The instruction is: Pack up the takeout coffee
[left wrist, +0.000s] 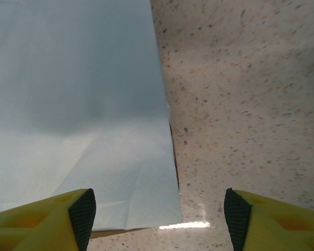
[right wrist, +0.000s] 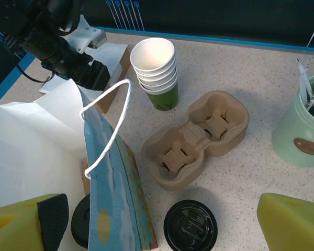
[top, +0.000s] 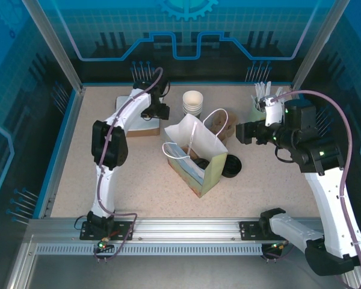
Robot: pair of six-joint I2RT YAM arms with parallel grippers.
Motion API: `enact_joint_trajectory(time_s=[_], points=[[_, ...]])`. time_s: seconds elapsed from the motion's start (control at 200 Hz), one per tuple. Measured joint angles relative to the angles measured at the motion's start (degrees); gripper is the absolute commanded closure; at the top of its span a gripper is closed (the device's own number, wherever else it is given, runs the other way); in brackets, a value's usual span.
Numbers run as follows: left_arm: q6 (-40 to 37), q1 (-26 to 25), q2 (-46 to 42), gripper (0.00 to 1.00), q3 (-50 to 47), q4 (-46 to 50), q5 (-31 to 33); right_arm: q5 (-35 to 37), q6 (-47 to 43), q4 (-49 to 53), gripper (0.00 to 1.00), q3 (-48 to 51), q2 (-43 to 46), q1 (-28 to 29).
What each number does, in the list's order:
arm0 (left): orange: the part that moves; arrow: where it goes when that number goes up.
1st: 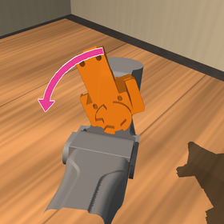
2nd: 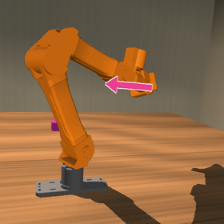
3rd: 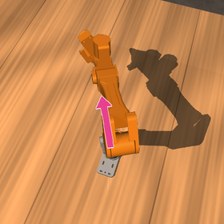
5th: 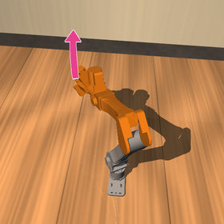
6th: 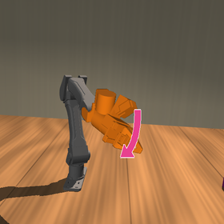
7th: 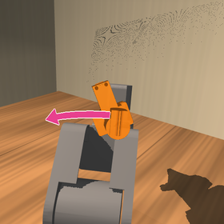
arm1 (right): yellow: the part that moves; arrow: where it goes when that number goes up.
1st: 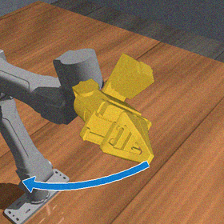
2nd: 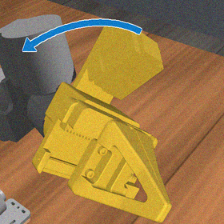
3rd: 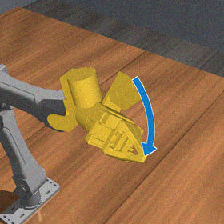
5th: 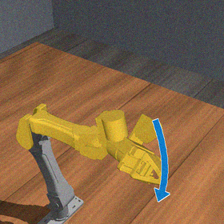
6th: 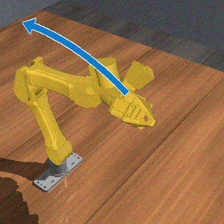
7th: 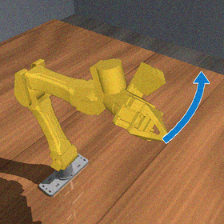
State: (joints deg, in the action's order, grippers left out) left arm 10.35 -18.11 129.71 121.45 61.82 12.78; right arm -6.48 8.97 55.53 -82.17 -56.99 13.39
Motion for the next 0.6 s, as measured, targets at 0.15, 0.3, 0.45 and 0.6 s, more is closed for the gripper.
enact_joint_trajectory(time_s=[0.15, 0.3, 0.45, 0.6], points=[[-0.1, -0.3, 1.9, 0.36, 0.3, 1.8, 2.8, -0.4, 0.0, -0.1, 0.05, 0.4, 0.0, -0.9], [-0.2, -0.3, 2.7, 0.40, 0.6, 2.6, 4.1, -1.5, 0.0, -0.1, 0.05, 0.5, 0.0, -1.4], [-0.2, -0.3, 3.4, 0.41, 0.8, 2.6, 4.4, -2.1, 0.0, -0.3, 0.05, 0.8, -0.1, -1.5], [-0.2, -0.3, 3.6, 0.39, 0.9, 2.6, 4.4, -2.7, 0.0, -0.4, 0.05, 1.5, -0.3, -1.5]])
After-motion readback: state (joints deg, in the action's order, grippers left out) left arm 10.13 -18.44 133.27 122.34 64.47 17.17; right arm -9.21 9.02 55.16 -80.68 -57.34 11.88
